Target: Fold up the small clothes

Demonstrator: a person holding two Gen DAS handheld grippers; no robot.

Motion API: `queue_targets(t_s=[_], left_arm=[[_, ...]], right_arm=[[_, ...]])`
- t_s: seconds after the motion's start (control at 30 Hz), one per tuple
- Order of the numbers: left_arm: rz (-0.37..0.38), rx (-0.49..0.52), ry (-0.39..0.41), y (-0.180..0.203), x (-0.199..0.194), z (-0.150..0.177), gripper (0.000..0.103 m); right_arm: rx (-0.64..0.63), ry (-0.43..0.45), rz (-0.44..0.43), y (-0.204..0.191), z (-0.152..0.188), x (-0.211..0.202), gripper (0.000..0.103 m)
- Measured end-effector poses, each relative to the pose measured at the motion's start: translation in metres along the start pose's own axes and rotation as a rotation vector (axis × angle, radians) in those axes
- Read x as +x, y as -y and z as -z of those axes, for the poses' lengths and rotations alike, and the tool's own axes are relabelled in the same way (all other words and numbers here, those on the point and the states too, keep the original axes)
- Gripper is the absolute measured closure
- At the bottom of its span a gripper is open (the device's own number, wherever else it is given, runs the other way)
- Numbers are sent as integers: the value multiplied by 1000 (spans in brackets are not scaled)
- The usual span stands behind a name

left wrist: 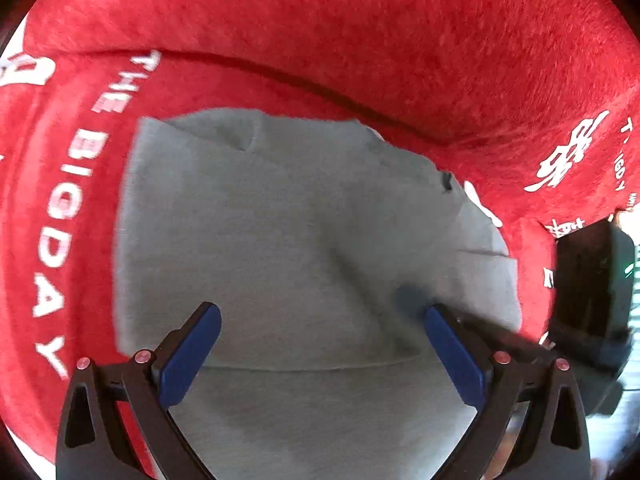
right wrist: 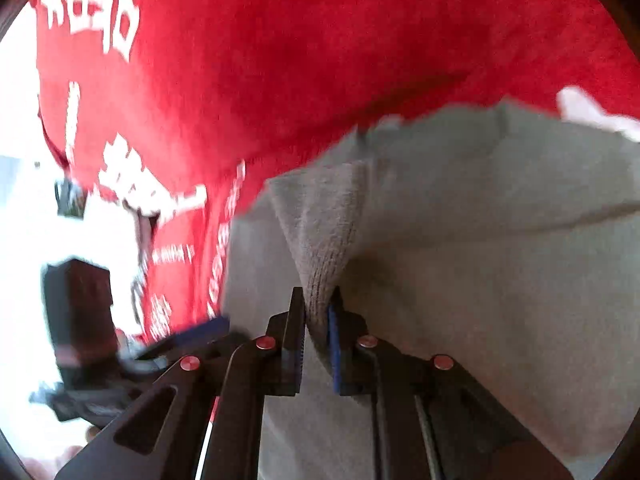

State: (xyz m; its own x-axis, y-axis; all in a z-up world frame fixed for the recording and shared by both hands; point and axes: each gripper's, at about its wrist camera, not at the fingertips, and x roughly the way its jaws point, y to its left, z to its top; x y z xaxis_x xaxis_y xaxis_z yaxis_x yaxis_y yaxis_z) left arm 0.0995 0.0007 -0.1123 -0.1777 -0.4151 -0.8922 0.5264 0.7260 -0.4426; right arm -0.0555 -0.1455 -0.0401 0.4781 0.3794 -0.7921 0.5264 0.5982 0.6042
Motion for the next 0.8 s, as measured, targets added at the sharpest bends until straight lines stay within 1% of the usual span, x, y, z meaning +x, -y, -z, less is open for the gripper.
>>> queue_targets(t_s=[0.03, 0.07, 0.13, 0.17, 0.2, 0.23, 0.3, 0.33, 0.4, 0.43, 0.47, 0.5, 0.53, 0.57, 0.6, 0.63, 0.67, 0.7, 0.73, 0.77, 0.8], left_arm=[[12, -1, -9, 2, 5, 0, 1], [10, -2, -17, 3, 9, 0, 1], [5, -2, -26, 6, 14, 0, 1], [5, -1, -28, 7, 15, 0, 1], [1, 2, -30, 9, 17, -1, 1], [1, 5, -32, 10, 19, -2, 1], [2, 11, -34, 16, 22, -4, 1], [4, 11, -35, 18, 23, -7, 1], [-10, 5, -30, 22, 25, -11, 2], [-34, 0, -23, 23, 25, -13, 15], [-52, -1, -22, 23, 26, -14, 43], [-107, 3, -37, 22, 28, -15, 62], [-139, 4, -45, 22, 29, -16, 89], [-178, 7, -45, 20, 28, -16, 97], [-179, 2, -33, 15, 23, -14, 97], [-159, -8, -24, 13, 19, -13, 97], [-149, -13, -19, 12, 14, -10, 97], [-141, -7, -11, 13, 10, -7, 97], [-140, 1, -11, 14, 9, -6, 97], [-147, 15, -17, 17, 10, -3, 97], [-170, 35, -34, 21, 15, 0, 97]], right_arm=[[15, -33, 21, 3, 4, 6, 85], [46, -30, 11, 10, 5, 4, 81], [90, -20, -20, 22, 12, -10, 69], [103, -12, -22, 28, 18, -19, 57], [114, -5, -24, 36, 27, -29, 42], [129, 11, -30, 45, 35, -44, 40], [175, 29, -13, 67, 49, -68, 40], [233, 43, 0, 84, 59, -82, 40], [336, 66, -4, 108, 72, -99, 40], [408, 86, -13, 124, 80, -107, 40], [471, 109, -24, 138, 88, -115, 40], [523, 131, -32, 150, 95, -120, 40], [586, 159, -36, 164, 101, -124, 40], [622, 175, -42, 173, 105, -127, 40], [651, 192, -50, 181, 106, -131, 41], [677, 216, -57, 188, 106, -135, 46], [683, 237, -53, 193, 104, -140, 83], [675, 256, -45, 193, 100, -143, 96], [643, 302, -27, 193, 96, -150, 96], [625, 315, -11, 198, 97, -157, 96], [619, 318, -5, 200, 95, -157, 96]])
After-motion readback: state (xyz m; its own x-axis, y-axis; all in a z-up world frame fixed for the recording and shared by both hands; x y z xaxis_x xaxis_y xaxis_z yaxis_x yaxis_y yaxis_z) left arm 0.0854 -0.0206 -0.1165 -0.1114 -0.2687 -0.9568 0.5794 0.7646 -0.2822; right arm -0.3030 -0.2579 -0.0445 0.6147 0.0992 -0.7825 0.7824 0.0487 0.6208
